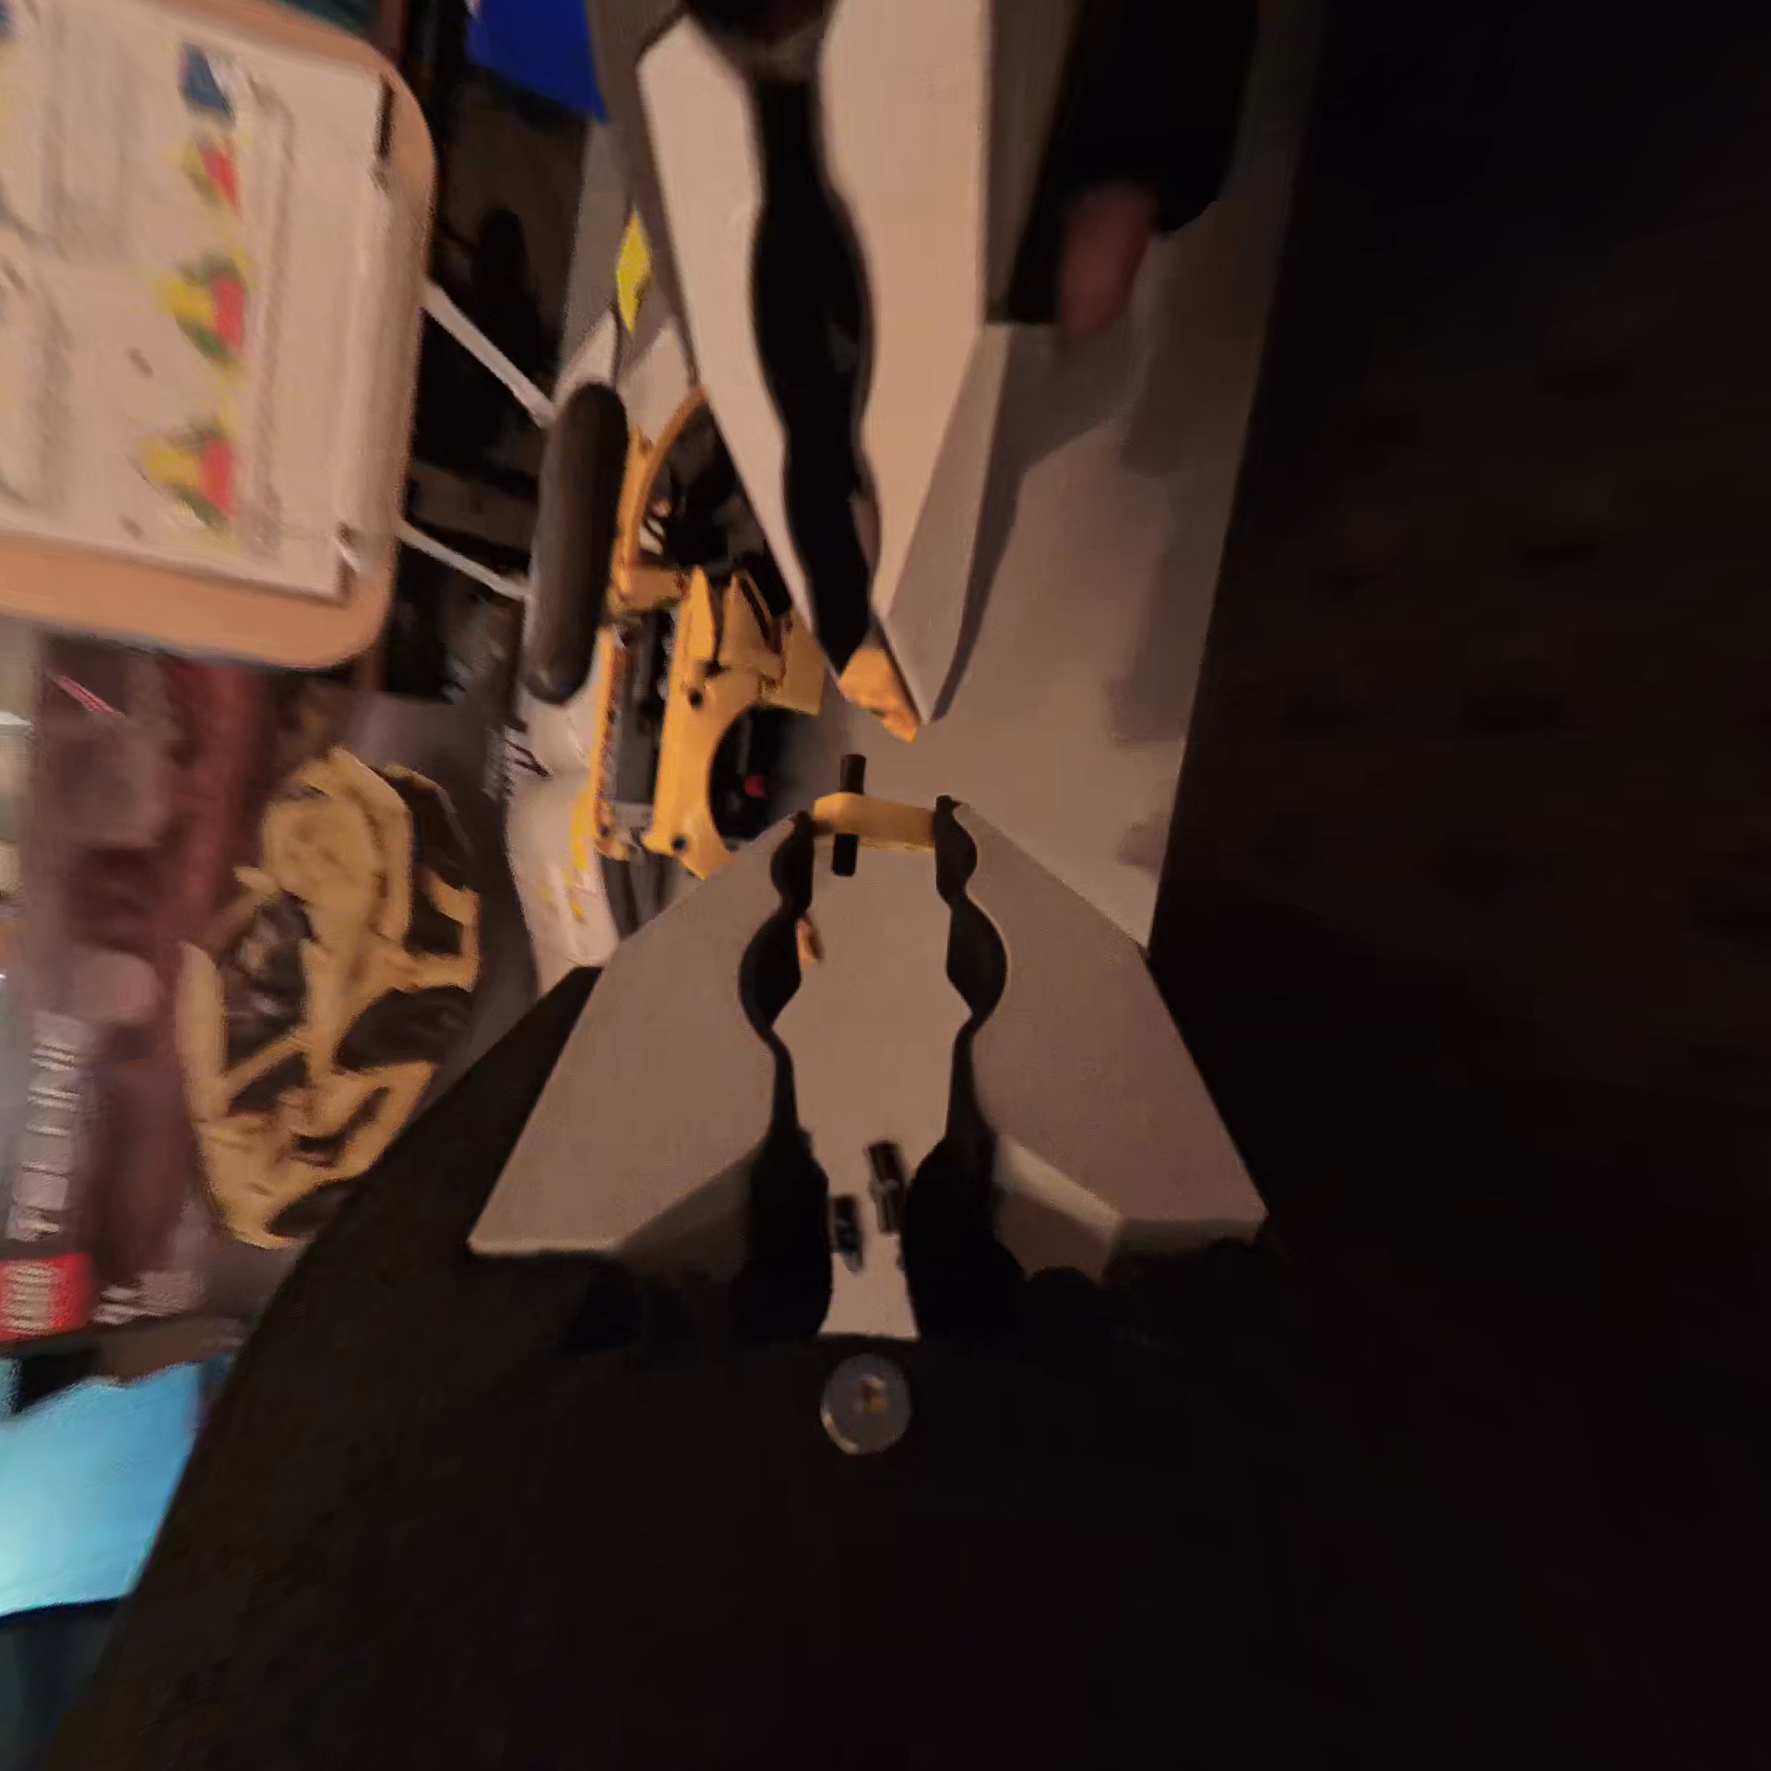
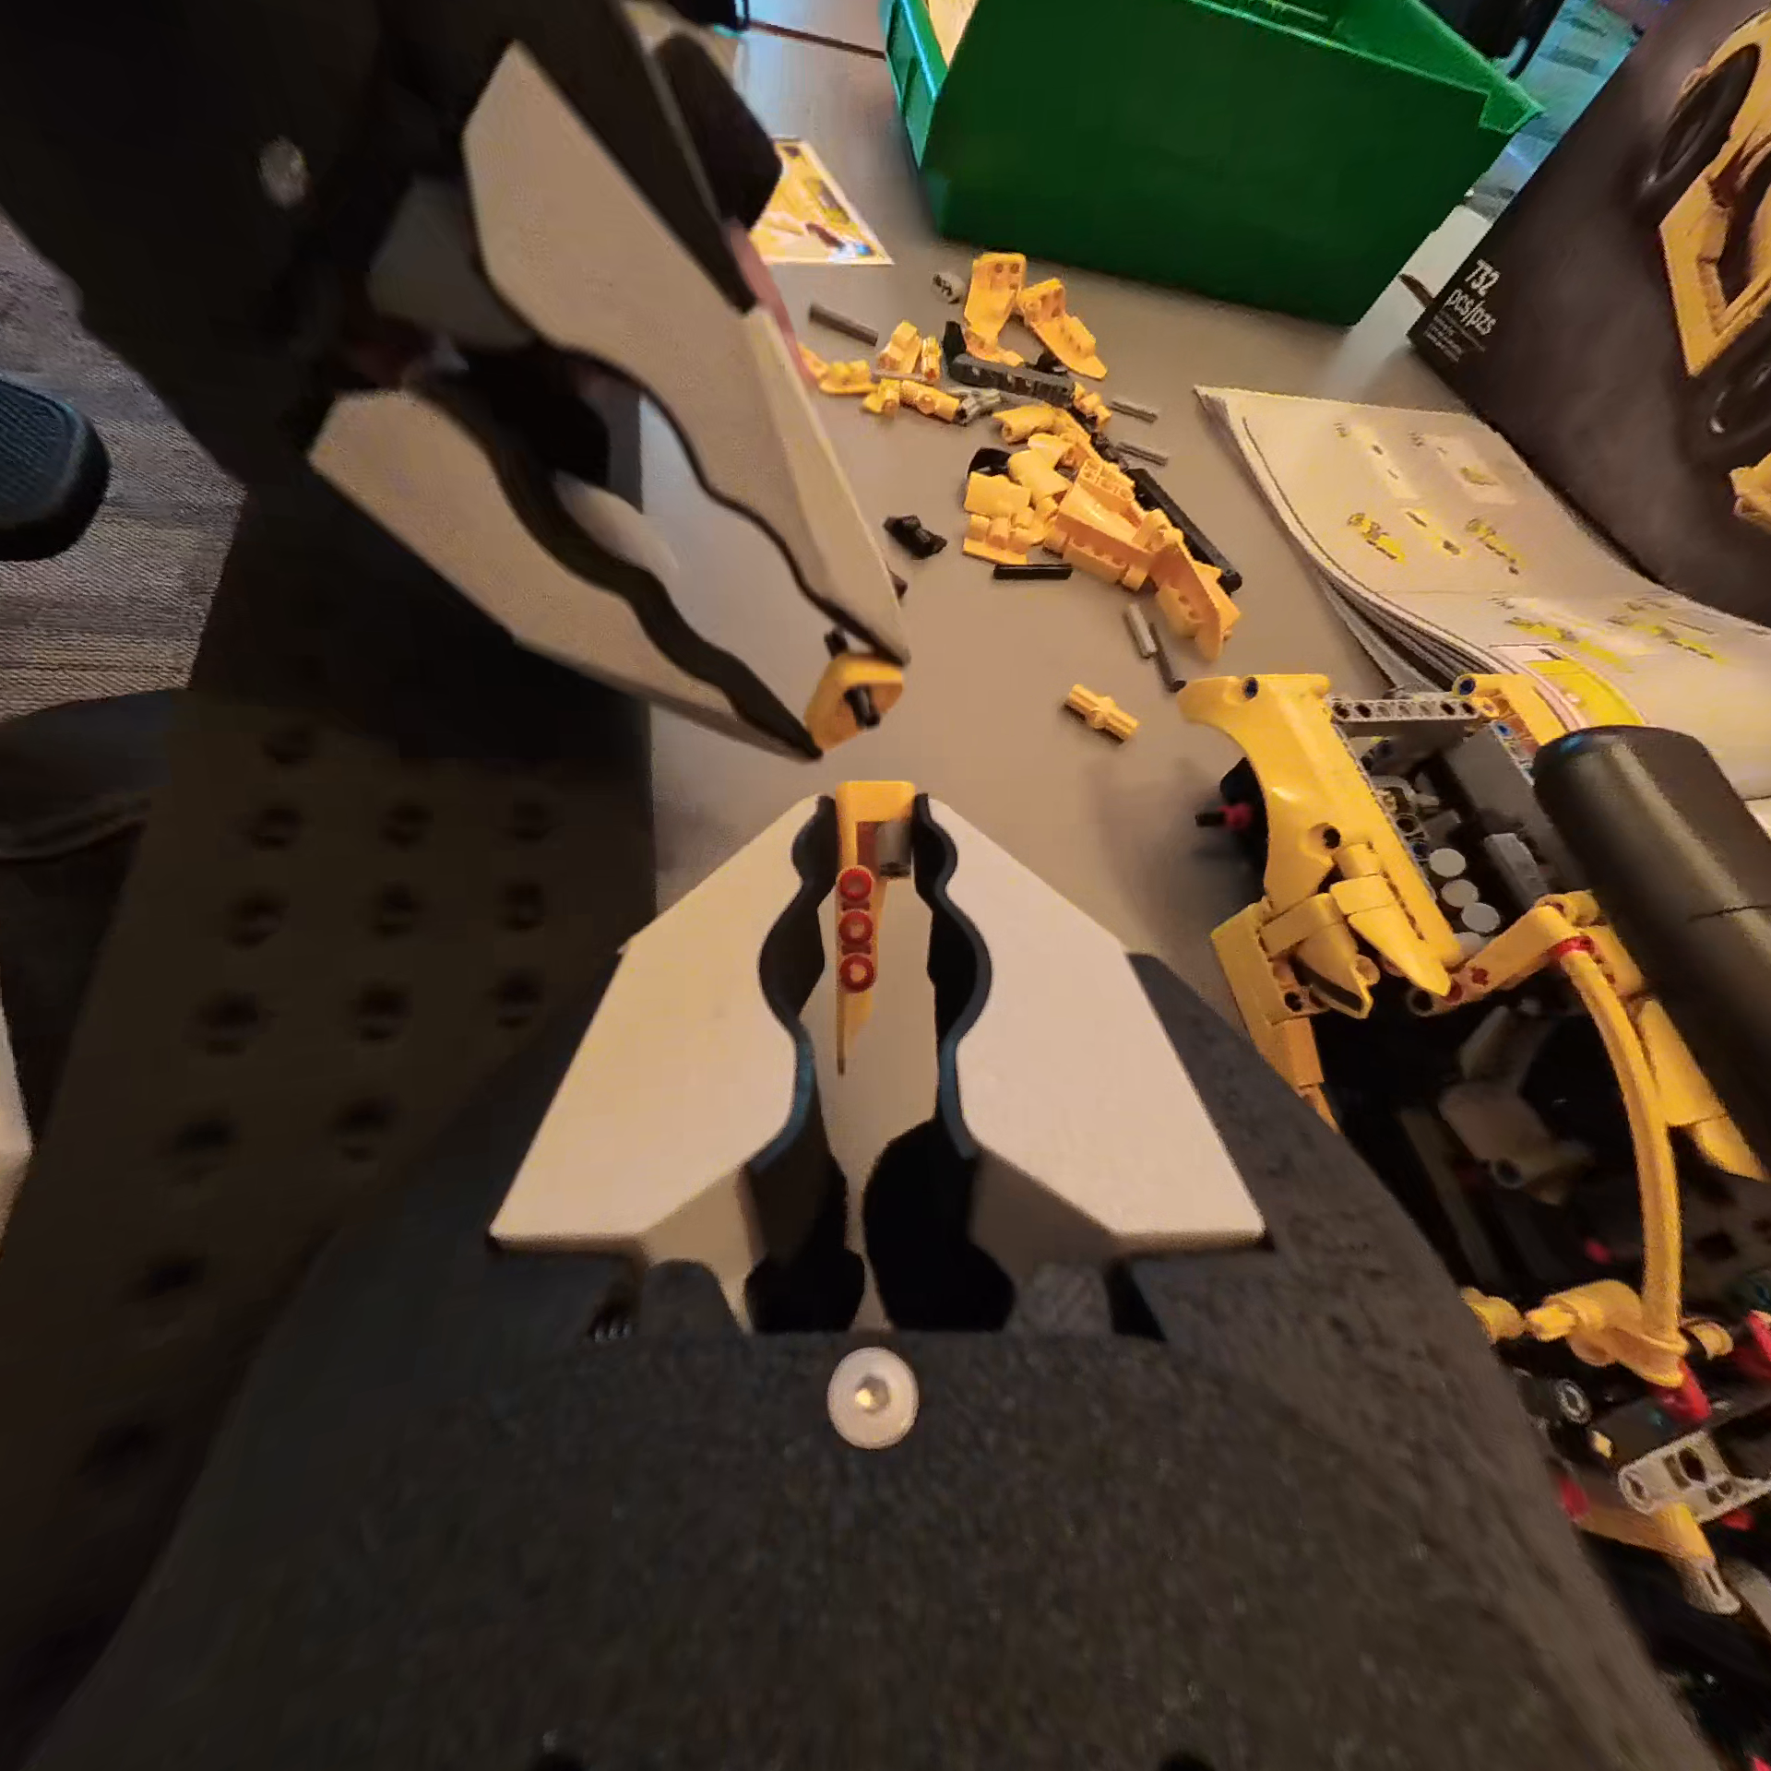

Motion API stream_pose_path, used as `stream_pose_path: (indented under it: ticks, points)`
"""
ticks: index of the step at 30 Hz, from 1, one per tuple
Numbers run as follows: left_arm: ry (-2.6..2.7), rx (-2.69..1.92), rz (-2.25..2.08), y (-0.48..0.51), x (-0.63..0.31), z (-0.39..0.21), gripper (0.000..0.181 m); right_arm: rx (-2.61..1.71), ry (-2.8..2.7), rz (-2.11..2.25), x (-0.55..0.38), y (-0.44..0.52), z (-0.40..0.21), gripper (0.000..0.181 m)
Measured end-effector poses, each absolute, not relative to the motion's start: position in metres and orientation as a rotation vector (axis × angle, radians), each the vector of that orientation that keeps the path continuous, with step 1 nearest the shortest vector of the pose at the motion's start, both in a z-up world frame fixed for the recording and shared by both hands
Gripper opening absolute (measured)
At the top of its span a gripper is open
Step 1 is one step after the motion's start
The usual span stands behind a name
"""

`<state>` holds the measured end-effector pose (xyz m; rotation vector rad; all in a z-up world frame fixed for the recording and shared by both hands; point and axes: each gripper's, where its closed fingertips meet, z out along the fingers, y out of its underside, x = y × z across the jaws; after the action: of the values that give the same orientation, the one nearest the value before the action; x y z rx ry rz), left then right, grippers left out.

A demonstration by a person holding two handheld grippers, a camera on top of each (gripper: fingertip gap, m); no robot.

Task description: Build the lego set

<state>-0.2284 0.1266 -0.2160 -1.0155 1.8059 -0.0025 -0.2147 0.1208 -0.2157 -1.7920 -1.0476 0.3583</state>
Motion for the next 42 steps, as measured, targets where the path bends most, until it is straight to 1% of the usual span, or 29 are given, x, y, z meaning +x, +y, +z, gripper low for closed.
stream_pose_path:
  ticks: [11,23,28,34,42]
  points:
    - [1.921,-0.535,0.323,0.120,-0.212,-0.211,0.025,-1.793,-1.054,0.377,-0.212,0.118,-0.217,0.014]
    - [1.966,-0.579,0.339,0.122,-0.211,-0.212,0.025,-1.791,-1.018,0.421,-0.211,0.119,-0.212,0.014]
    - [1.967,-0.501,0.414,0.120,-0.210,-0.215,0.025,-1.811,-1.023,0.431,-0.210,0.118,-0.216,0.014]
    - [1.935,-0.551,0.425,0.121,-0.205,-0.210,0.025,-1.816,-0.974,0.486,-0.210,0.118,-0.210,0.014]
    - [1.892,-0.667,0.445,0.130,-0.200,-0.212,0.024,-1.930,-0.831,0.491,-0.197,0.129,-0.215,0.014]
